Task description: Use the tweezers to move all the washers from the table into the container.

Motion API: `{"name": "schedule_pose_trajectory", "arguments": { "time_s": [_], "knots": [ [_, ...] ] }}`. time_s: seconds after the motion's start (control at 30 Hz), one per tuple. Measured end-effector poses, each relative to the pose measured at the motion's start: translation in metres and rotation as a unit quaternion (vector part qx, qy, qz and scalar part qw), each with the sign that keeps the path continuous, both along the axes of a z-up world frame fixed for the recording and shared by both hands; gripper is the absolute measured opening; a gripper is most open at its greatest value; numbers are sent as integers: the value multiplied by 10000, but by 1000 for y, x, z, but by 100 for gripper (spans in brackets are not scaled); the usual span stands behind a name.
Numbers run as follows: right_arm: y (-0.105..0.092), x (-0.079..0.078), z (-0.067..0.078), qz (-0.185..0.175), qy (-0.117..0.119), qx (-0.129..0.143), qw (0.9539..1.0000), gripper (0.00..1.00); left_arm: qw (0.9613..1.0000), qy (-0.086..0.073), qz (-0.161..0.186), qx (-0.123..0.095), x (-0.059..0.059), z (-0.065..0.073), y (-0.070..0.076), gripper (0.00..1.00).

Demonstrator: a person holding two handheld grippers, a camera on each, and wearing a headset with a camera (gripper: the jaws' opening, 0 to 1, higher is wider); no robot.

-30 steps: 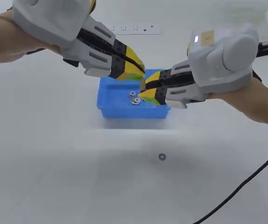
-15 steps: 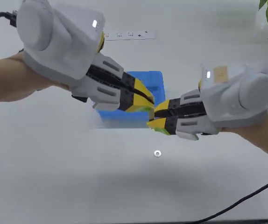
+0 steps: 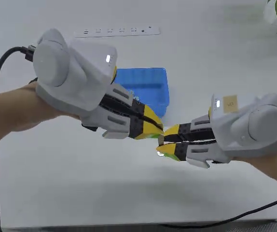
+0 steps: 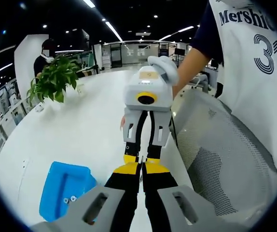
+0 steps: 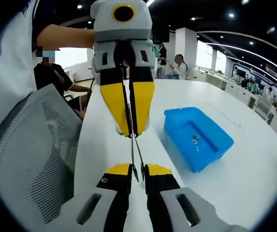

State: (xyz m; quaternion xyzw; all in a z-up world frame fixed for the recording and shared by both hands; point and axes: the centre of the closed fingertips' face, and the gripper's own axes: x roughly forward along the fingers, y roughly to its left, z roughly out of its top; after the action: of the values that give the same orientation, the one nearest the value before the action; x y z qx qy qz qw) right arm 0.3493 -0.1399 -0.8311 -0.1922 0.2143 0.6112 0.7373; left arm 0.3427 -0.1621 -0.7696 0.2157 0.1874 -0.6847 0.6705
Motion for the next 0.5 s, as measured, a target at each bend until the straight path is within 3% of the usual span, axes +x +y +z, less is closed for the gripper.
{"name": "schedule_pose_trajectory", "arguments": {
  "time_s": [0.5],
  "knots": [
    [-2, 1, -11, -39, 142, 55, 9999, 12, 9999, 30, 100, 103, 4, -11, -3, 6]
  ]
}}
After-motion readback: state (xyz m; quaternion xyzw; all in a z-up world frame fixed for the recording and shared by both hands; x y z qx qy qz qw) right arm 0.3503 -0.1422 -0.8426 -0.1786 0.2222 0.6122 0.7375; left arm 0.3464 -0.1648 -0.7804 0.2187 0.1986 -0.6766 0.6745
